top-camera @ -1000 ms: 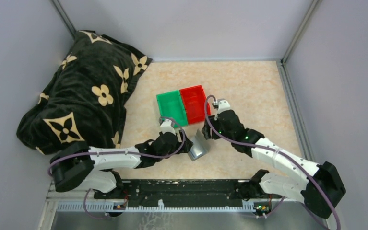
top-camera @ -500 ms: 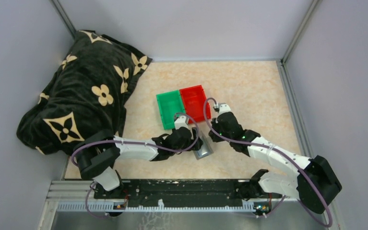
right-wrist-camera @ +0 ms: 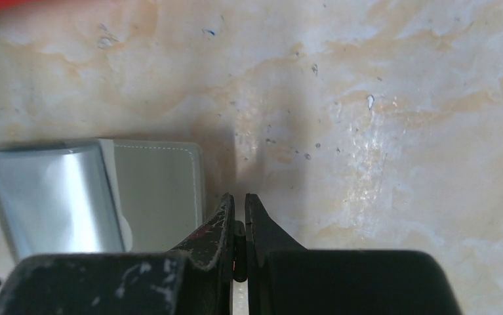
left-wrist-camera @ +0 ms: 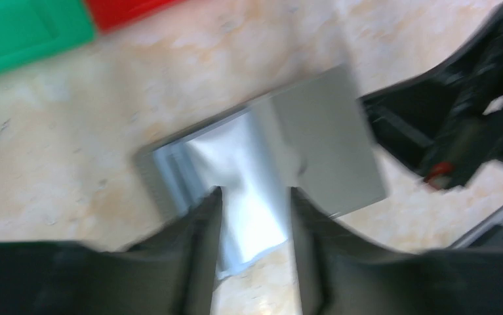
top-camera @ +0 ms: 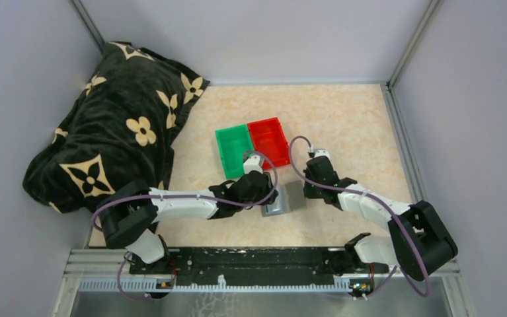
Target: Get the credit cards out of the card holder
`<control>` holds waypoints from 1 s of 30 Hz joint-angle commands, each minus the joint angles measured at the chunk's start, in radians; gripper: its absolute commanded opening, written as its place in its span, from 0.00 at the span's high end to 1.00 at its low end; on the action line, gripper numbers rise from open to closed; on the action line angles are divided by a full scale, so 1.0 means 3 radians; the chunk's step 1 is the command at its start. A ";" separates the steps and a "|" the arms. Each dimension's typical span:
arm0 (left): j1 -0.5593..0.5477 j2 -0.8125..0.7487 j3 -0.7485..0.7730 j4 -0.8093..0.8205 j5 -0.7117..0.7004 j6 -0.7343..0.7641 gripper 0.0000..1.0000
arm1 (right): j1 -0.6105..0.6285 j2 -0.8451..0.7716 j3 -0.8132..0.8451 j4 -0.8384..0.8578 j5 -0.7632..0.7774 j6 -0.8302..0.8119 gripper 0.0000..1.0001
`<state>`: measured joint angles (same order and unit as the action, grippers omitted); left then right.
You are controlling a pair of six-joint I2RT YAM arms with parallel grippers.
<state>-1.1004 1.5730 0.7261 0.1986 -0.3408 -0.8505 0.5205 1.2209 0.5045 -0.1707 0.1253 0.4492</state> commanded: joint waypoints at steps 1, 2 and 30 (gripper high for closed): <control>-0.0140 0.0184 0.0636 -0.0313 -0.0082 0.0352 0.65 | -0.0012 0.0025 -0.0067 0.0152 0.0146 0.0073 1.00; -0.0155 0.0285 0.0759 -0.0314 -0.0048 0.0441 0.86 | -0.0012 0.0008 -0.0088 0.0172 0.0130 0.0084 1.00; 0.0035 0.1228 0.0888 -0.0011 0.0793 0.0137 1.00 | -0.0030 -0.1285 -0.0251 0.0064 0.0202 0.0130 0.60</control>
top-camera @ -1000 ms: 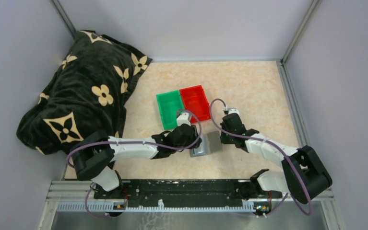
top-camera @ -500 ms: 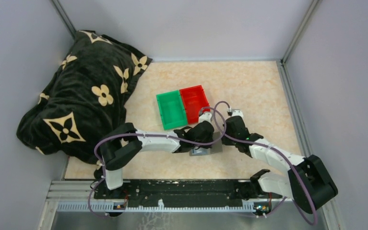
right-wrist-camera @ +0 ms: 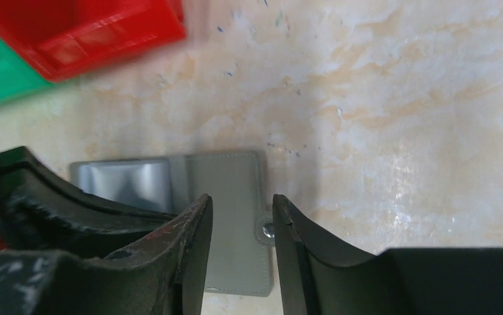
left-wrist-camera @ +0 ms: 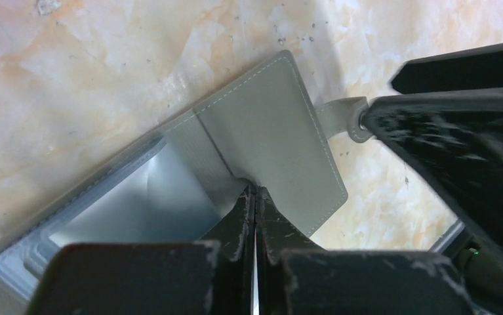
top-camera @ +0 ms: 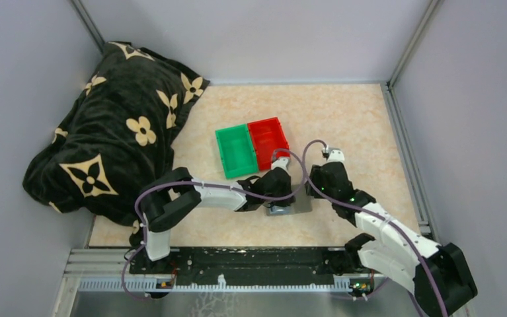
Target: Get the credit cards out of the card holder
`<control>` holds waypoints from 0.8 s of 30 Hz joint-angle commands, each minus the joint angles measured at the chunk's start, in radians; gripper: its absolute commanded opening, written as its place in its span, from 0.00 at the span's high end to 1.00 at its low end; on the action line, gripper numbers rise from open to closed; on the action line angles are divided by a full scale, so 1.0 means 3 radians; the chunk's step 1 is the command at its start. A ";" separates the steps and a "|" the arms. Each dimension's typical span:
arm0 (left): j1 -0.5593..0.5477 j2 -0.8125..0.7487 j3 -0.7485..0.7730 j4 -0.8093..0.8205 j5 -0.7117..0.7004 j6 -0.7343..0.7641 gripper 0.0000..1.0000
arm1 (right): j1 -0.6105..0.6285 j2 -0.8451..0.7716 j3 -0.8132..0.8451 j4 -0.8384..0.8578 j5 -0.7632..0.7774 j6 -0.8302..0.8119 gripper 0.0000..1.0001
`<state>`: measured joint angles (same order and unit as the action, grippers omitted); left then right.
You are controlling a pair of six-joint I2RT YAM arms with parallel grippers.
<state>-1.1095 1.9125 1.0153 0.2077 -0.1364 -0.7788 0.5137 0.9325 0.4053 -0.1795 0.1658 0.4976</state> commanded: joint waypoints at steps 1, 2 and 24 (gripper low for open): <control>0.0074 0.0087 -0.0095 -0.0034 0.0109 -0.0107 1.00 | -0.0009 -0.0360 0.0079 0.0098 0.0028 -0.0054 0.61; 0.0085 0.0062 -0.0119 -0.0022 0.0113 -0.0109 1.00 | -0.0009 -0.0369 0.0076 0.0112 -0.0010 -0.0062 0.67; 0.0109 -0.1156 -0.0762 -0.0052 -0.0265 -0.0118 0.39 | -0.0009 0.0283 -0.0364 0.0709 -0.0512 0.0221 1.00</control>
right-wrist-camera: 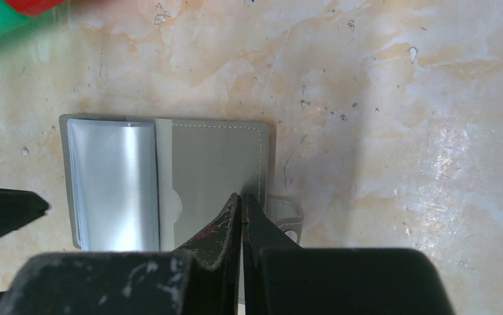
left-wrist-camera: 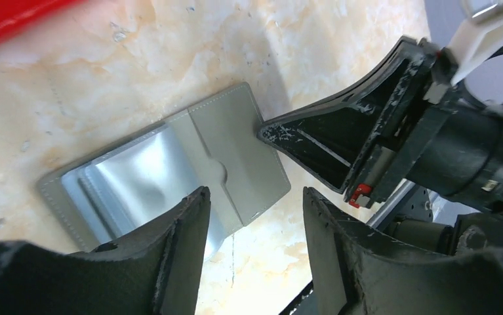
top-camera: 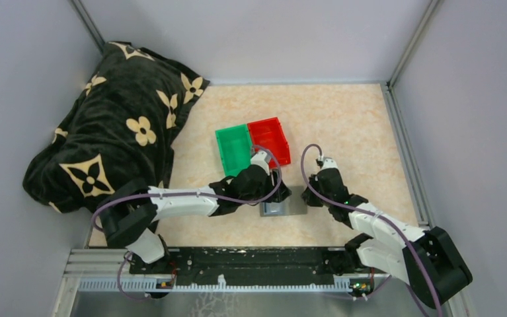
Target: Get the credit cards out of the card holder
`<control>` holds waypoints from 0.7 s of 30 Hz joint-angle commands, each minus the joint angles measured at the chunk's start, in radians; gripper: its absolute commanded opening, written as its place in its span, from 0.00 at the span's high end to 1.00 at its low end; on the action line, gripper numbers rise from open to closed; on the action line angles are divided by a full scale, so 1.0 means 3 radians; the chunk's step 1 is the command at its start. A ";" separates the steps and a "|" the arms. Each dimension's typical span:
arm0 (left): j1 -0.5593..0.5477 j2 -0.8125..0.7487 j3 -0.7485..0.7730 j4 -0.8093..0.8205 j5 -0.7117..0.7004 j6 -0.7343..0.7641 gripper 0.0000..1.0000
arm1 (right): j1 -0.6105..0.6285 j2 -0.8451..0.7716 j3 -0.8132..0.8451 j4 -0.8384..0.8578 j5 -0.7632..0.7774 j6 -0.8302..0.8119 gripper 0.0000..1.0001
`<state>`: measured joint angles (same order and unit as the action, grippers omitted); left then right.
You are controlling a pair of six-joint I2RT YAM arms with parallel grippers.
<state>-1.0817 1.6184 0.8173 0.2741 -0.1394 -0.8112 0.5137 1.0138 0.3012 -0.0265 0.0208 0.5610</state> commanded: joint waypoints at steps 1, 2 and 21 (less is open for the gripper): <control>0.0016 -0.0194 -0.0135 -0.0329 -0.0300 -0.0026 0.39 | -0.0009 0.0016 -0.0021 0.0206 -0.0037 0.0010 1.00; 0.0016 -0.0210 -0.0172 -0.0368 -0.0333 -0.0049 0.39 | -0.0009 0.0020 -0.0026 0.0221 -0.0039 0.0013 1.00; 0.0012 -0.0073 -0.0310 -0.0267 -0.0236 -0.0312 0.27 | -0.0010 0.0146 -0.0052 0.0318 -0.0040 0.0008 1.00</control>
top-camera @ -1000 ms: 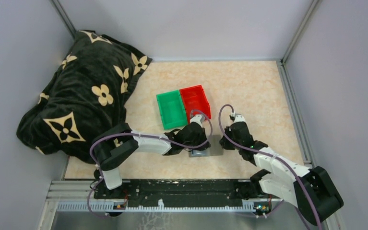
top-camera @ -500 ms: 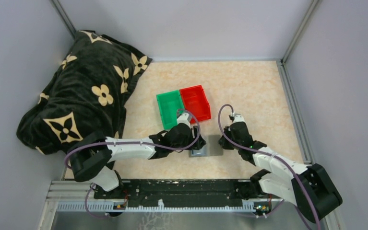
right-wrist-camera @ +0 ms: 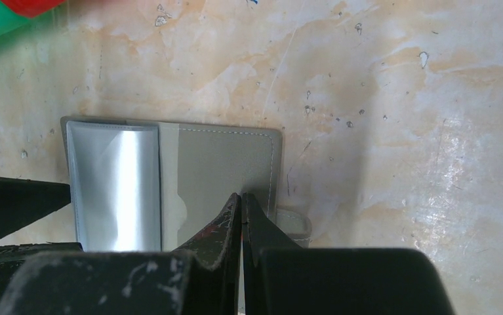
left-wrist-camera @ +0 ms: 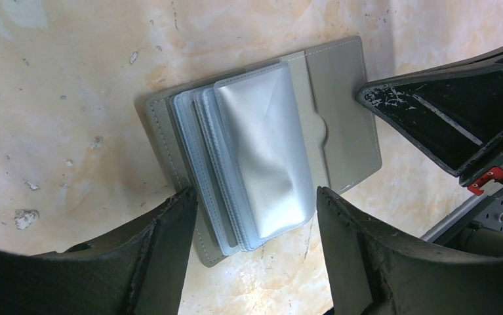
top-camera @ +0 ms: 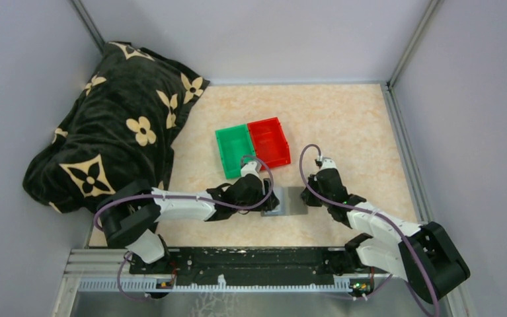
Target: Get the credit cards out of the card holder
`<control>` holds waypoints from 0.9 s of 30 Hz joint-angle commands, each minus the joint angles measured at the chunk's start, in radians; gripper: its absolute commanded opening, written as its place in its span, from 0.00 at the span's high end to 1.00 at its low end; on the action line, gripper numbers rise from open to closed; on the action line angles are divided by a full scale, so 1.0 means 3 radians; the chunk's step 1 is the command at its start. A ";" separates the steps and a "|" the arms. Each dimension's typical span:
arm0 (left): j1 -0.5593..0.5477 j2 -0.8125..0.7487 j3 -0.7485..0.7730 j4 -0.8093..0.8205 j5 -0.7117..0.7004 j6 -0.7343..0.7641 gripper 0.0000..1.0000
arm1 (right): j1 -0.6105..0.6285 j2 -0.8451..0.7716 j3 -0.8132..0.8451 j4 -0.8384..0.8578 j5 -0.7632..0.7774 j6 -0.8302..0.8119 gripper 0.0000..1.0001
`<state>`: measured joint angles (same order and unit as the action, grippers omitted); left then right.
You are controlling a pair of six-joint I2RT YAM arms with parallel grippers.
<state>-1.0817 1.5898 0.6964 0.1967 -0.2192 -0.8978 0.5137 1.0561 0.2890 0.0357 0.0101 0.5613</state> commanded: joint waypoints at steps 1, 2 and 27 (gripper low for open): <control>0.0011 0.0001 0.0099 -0.0042 0.0000 -0.0024 0.27 | -0.0010 0.0003 -0.0009 0.0111 -0.0003 0.0008 1.00; 0.0016 -0.0017 0.0110 -0.0103 -0.0059 -0.0024 0.27 | -0.0009 -0.0001 -0.0010 0.0111 0.0001 0.0008 1.00; 0.0009 0.0168 0.0409 -0.0220 0.0015 0.0041 0.28 | -0.0011 0.0079 0.0023 0.0111 0.0007 -0.0003 1.00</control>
<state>-1.0817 1.6085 0.7994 0.1276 -0.2306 -0.8970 0.5137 1.0702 0.2890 0.0528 0.0097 0.5617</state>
